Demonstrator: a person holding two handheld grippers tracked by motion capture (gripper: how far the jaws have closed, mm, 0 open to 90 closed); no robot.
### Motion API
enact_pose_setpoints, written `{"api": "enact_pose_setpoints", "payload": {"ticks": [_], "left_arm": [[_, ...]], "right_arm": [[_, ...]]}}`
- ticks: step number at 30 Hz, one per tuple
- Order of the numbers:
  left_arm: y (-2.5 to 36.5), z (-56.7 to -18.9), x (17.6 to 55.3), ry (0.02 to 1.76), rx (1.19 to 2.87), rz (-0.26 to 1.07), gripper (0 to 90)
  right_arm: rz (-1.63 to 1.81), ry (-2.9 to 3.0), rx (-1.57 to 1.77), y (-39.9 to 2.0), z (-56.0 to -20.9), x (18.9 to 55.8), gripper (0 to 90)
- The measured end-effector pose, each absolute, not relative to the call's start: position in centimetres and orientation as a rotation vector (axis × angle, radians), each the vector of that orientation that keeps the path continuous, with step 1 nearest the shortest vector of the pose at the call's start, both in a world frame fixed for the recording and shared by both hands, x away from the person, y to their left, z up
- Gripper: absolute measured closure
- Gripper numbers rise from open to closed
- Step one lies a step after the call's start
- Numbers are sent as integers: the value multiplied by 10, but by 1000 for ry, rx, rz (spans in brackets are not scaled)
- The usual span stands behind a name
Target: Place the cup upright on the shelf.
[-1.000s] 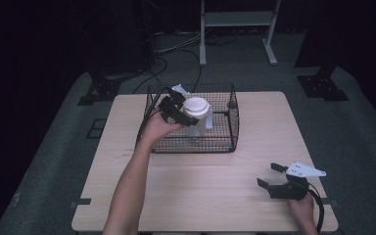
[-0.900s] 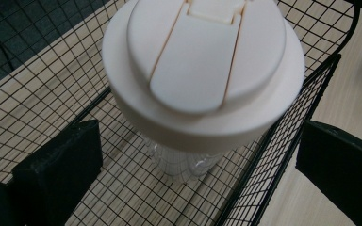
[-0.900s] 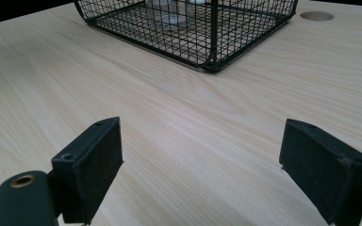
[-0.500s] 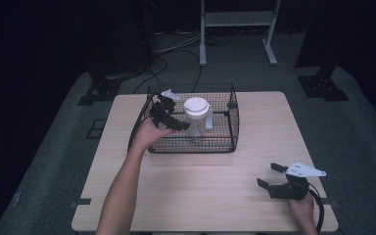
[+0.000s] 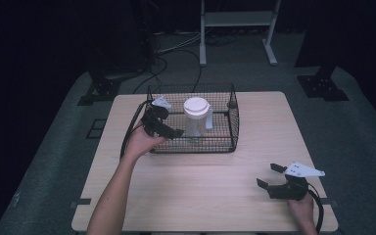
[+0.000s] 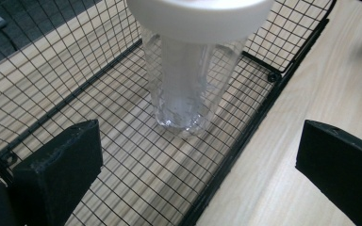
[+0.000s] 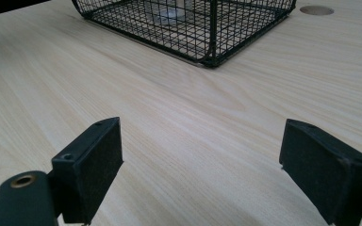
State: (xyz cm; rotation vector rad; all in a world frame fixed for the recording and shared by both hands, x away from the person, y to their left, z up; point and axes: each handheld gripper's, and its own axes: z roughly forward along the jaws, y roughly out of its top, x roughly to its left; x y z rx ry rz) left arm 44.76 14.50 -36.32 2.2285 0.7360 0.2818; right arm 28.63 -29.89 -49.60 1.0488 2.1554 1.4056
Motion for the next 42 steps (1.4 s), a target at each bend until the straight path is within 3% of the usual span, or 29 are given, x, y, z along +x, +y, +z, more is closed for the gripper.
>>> {"api": "enact_pose_setpoints", "payload": {"ticks": [42], "left_arm": [[174, -383, 364, 624, 2069, 324, 3]], "right_arm": [[1389, 2159, 1054, -298, -496, 286, 129]]}}
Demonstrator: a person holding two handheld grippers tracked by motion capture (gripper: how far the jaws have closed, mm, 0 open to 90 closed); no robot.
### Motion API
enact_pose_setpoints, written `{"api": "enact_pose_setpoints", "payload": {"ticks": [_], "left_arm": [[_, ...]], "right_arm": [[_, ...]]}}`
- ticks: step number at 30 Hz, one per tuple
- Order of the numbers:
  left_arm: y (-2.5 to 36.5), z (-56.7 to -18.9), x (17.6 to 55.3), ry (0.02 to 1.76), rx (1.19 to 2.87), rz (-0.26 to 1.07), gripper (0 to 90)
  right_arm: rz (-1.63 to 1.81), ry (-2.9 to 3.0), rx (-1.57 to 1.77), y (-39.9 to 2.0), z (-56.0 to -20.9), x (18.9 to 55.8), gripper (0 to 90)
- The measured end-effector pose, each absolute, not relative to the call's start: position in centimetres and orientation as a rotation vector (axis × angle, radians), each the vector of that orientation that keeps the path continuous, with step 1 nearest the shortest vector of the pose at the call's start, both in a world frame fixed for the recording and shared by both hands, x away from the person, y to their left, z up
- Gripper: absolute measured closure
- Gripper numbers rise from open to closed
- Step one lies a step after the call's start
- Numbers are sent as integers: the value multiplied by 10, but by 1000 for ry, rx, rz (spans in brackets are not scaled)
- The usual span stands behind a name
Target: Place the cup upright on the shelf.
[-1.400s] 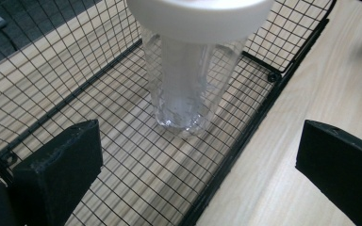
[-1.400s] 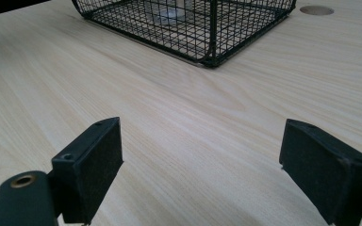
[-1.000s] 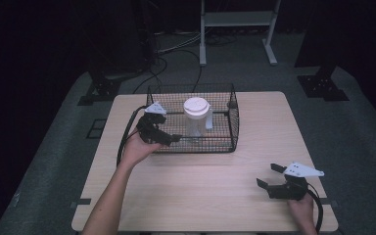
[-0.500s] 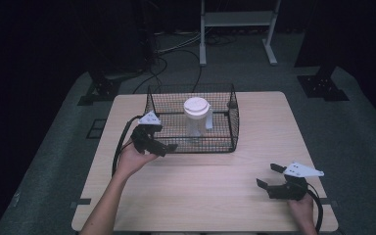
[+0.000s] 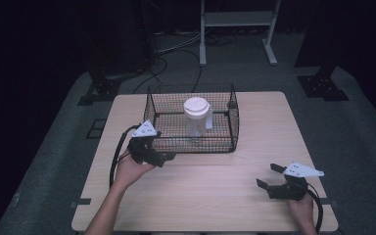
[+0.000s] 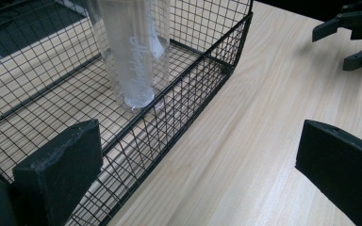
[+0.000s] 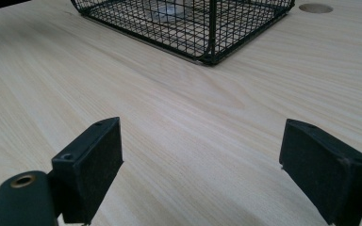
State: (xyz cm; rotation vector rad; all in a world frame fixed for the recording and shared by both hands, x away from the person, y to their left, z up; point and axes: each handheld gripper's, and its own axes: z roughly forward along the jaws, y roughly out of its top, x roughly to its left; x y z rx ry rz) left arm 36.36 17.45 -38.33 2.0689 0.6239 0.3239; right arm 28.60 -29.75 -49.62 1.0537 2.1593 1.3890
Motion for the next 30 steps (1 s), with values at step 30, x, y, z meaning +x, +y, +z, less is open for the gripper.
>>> {"api": "enact_pose_setpoints", "payload": {"ticks": [30], "left_arm": [[201, -437, 304, 643, 1965, 372, 3]], "right_arm": [[1384, 2152, 1053, -297, -496, 286, 129]]}}
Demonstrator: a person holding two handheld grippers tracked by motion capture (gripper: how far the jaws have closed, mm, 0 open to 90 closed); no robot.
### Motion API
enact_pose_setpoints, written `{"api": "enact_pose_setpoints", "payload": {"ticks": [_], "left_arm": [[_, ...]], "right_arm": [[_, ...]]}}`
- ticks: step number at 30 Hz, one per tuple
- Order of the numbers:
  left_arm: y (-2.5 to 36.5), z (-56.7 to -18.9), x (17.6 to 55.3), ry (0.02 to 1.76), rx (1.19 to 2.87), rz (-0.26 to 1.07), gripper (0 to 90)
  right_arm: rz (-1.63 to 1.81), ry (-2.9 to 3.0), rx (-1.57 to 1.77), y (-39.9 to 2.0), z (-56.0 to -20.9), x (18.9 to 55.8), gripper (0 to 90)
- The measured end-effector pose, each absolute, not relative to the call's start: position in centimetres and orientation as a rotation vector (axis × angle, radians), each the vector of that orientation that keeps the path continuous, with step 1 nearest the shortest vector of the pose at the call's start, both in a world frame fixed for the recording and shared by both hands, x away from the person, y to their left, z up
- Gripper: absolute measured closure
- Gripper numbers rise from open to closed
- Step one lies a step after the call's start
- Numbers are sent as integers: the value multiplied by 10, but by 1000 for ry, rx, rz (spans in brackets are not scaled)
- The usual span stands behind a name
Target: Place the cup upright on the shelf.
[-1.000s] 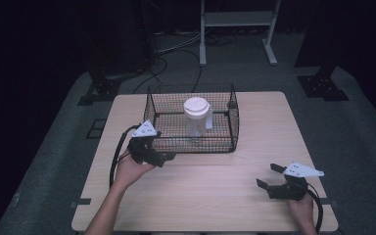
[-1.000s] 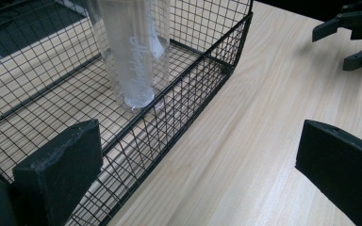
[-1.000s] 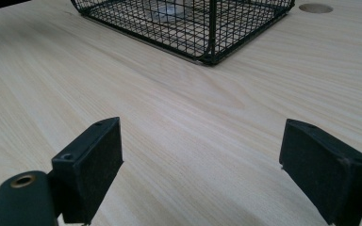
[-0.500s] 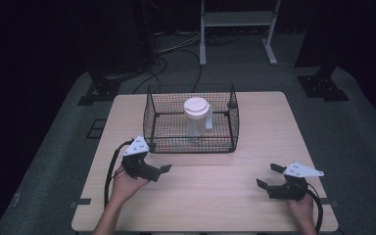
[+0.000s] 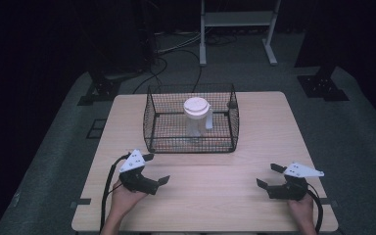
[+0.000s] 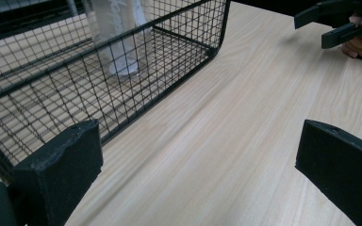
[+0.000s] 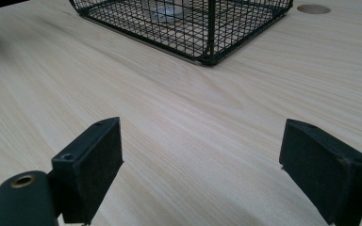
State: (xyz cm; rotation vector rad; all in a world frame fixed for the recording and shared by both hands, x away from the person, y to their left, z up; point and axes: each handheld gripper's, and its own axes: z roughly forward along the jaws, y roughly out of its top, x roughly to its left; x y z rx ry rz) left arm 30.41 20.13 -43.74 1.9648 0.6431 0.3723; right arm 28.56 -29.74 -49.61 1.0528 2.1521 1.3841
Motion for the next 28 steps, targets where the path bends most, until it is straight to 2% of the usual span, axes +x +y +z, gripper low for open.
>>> {"api": "enact_pose_setpoints", "payload": {"ticks": [17, 28], "left_arm": [[213, -462, 285, 655, 1998, 333, 3], [224, -469, 287, 694, 1906, 288, 3]], "right_arm": [[1384, 2151, 1052, -297, -496, 285, 129], [1385, 2151, 1046, -298, -496, 285, 129]]}}
